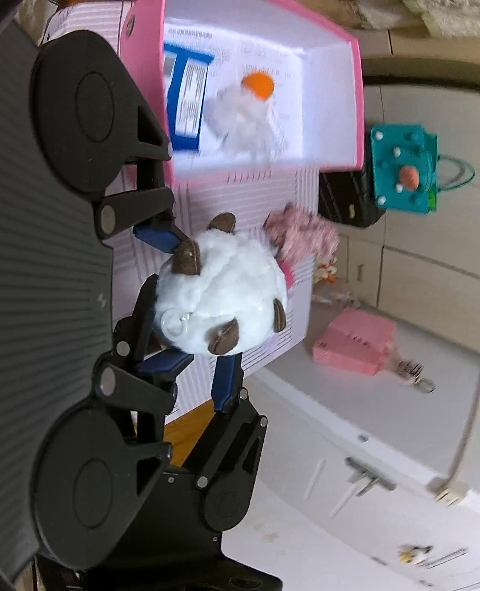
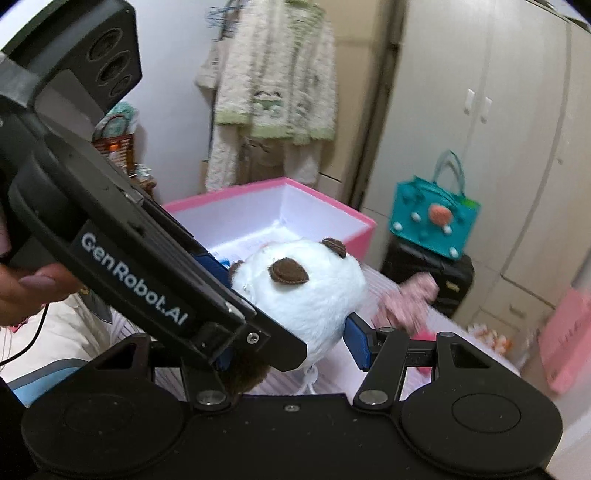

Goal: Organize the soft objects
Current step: 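Lift and carry the white plush toy with the left tool into the box, then open the left tool to release the white plush toy inside the box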

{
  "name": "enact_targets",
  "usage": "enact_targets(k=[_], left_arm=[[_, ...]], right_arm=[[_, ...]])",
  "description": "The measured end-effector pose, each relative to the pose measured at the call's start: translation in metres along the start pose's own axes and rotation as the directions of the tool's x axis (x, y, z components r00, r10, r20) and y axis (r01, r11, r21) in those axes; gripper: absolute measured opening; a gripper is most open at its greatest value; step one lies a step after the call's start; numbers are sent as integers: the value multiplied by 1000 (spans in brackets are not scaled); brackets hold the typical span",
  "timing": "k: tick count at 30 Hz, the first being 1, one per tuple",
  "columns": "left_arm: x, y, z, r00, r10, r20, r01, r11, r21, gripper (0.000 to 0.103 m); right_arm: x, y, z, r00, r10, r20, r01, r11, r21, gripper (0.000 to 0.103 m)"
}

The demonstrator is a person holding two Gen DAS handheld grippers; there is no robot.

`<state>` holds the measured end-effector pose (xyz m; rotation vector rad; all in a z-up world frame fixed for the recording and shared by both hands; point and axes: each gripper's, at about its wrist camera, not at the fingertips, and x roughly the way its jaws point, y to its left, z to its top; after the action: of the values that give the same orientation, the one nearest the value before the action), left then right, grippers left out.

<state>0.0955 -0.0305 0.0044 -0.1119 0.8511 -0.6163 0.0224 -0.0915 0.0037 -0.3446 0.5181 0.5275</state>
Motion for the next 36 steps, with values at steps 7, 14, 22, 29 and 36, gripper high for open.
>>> enact_targets(k=[7,14,22,29,36], left_arm=[[-33,52,17,997,23,76,-19,998,-55,56],[-57,98,32,977,105,186,-88,991,-98,56],[-37,162,38,974,157,160,-116,963,-241,56],[-12,190,35,979,189,81,-163,954,-250,56],[0,200,35,979,204,30,-192,956,-222,55]], right_arm=[[27,14,51,997,56,53,-52,996,-70,64],[73,15,90,977,186,106,-161,965,-206,66],[139,16,103,959,281,18,-269,932,-242,65],[170,17,96,931,360,-61,-362,887,-287,65],[191,16,97,921,364,-138,-389,878,-279,65]])
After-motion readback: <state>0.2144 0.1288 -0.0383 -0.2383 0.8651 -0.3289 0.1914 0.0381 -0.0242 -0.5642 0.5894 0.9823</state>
